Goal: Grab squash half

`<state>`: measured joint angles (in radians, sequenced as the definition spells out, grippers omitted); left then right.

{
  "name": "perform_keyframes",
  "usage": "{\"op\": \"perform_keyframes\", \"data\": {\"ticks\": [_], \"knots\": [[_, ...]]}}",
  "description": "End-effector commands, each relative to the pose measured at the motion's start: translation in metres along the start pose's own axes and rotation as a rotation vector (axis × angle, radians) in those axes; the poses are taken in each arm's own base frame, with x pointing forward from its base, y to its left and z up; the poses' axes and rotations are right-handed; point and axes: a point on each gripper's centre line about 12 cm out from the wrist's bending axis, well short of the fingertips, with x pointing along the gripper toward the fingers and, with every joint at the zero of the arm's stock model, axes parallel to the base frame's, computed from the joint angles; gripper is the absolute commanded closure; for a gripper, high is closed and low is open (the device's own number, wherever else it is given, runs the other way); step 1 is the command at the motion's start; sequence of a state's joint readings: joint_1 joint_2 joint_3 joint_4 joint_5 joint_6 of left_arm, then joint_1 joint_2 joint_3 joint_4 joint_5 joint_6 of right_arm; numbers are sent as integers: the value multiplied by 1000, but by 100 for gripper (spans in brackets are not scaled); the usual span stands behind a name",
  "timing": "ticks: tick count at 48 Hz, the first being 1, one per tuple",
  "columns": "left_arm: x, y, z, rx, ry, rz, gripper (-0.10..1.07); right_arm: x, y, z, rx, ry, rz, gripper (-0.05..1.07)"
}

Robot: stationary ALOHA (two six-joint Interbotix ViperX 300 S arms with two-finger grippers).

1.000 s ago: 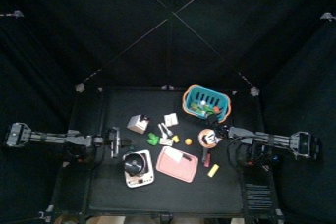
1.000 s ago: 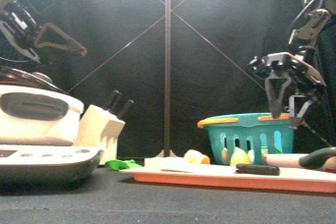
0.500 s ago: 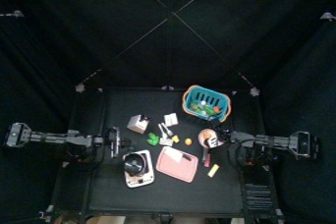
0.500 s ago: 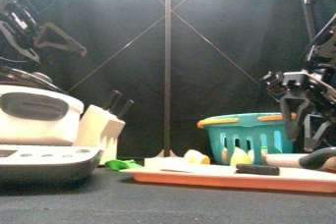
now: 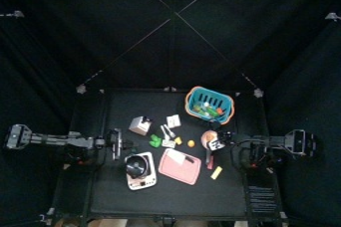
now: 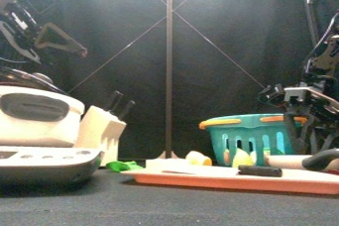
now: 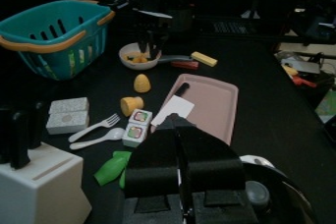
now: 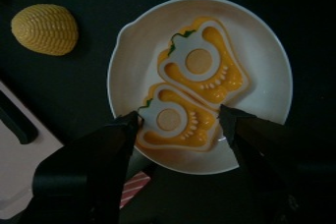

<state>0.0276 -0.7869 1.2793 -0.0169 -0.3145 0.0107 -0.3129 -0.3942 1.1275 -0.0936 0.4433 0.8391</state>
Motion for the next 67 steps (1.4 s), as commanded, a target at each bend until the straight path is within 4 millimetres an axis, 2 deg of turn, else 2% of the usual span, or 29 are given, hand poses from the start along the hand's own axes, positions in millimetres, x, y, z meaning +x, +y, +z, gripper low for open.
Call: {"op": "perform_keyframes", "data": {"ticks": [1, 30, 45, 51, 67], "knots": [[1, 0, 6, 0, -18, -1, 96, -2, 3, 4, 0, -12, 9, 7], [1, 0, 5, 0, -14, -1, 96, 8, 1, 1, -4, 26, -28, 8], [1, 0, 4, -1, -12, -1, 96, 6, 5, 7, -13, 13, -16, 24], [1, 0, 4, -1, -12, -1, 96, 2, 10, 11, -8, -3, -1, 29], [1, 0, 4, -1, -12, -1, 96, -20, 19, 26, -33, -88, 51, 29]]}}
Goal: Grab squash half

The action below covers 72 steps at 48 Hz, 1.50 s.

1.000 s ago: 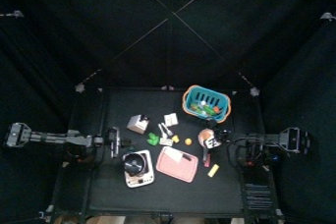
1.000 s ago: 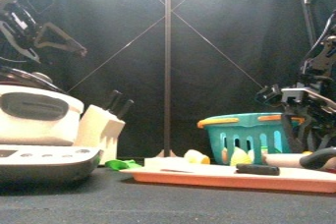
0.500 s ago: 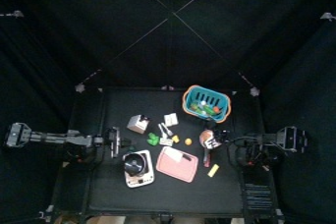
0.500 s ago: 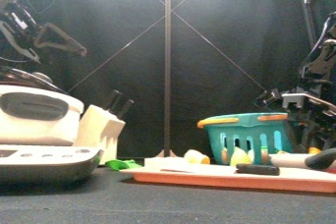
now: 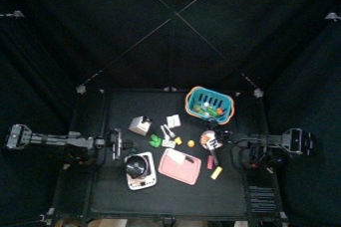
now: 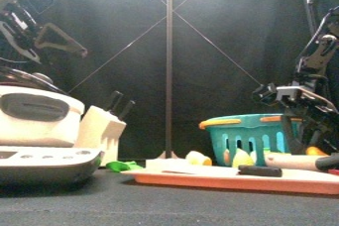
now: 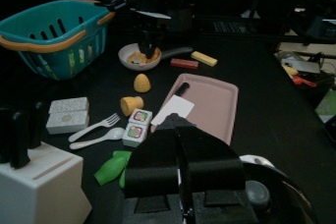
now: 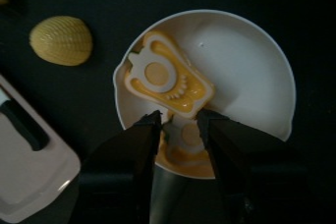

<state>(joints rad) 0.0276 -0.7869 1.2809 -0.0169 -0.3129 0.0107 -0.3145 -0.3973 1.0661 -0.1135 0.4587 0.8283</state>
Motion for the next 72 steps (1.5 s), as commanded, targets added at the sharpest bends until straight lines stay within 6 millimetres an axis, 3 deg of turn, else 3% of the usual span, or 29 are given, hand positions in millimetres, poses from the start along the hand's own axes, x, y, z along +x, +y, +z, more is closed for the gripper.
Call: {"op": "perform_keyframes", "data": {"ticks": [1, 14, 22, 32, 72], "knots": [[1, 0, 5, 0, -14, -2, 96, -11, 5, 9, -12, -48, 24, 29], [1, 0, 5, 0, -14, 0, 96, -26, 4, 6, -84, -71, 9, 27], [1, 0, 5, -1, -14, -1, 96, -26, 4, 5, -70, -61, 10, 18], [1, 0, 4, 0, -12, -1, 96, -18, 3, -1, -33, -6, -9, 9], [1, 0, 4, 2, -11, -2, 96, 17, -1, -6, -37, 114, -119, 9]]}}
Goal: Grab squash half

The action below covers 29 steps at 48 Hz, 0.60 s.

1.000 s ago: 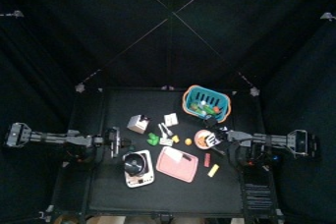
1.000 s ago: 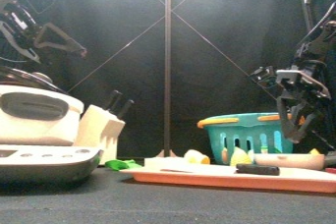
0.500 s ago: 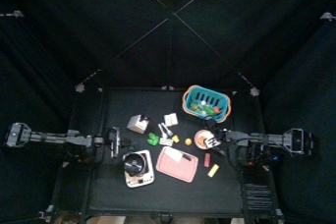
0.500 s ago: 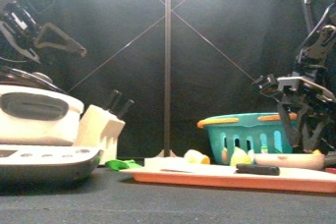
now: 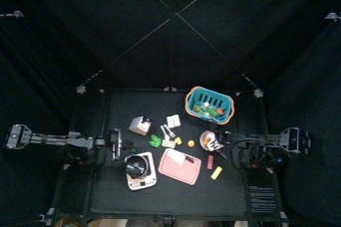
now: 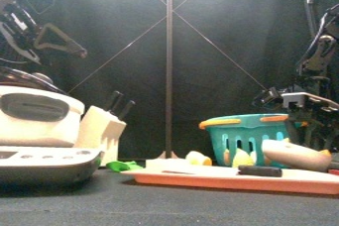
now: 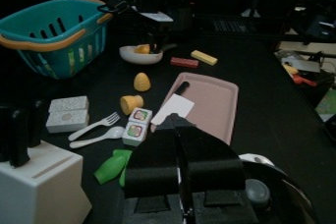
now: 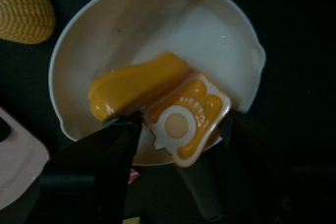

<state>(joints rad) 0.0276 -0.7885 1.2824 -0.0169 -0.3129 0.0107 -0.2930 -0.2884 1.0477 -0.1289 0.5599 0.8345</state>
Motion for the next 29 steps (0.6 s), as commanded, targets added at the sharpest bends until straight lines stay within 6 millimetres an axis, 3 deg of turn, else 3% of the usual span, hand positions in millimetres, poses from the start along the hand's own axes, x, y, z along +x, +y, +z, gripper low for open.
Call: {"op": "perform_keyframes", "data": {"ticks": [1, 8, 22, 29], "knots": [[1, 0, 4, 2, -11, -2, 96, -3, 6, 8, -5, -22, 13, 9], [1, 0, 4, 2, -11, -2, 96, -3, 9, 13, -20, -34, 11, 13], [1, 0, 4, 0, -11, -1, 96, -7, 13, 18, -25, -46, 18, 32], [1, 0, 3, 0, -9, -1, 96, -14, 17, 21, -26, -61, 32, 34]]}}
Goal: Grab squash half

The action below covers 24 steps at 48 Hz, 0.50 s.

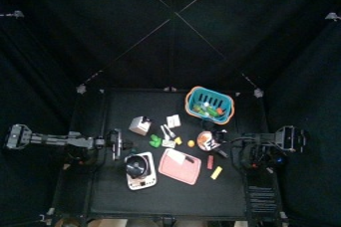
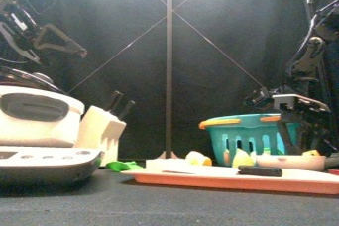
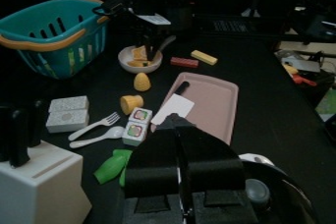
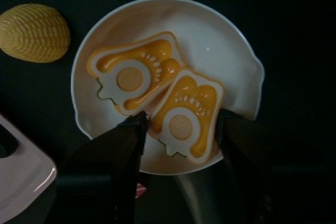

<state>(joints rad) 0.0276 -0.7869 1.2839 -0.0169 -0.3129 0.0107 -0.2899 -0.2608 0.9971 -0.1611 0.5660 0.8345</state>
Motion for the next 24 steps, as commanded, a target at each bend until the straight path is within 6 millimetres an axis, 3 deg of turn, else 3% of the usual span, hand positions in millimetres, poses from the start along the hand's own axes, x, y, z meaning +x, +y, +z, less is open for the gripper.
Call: {"op": "perform_keyframes", "data": {"ticks": [1, 24], "knots": [[1, 0, 5, 0, -14, -1, 96, -13, 7, 9, 3, -40, 34, 34], [1, 0, 5, 0, -14, -1, 96, -24, 7, 11, 6, -64, 49, 34]]}}
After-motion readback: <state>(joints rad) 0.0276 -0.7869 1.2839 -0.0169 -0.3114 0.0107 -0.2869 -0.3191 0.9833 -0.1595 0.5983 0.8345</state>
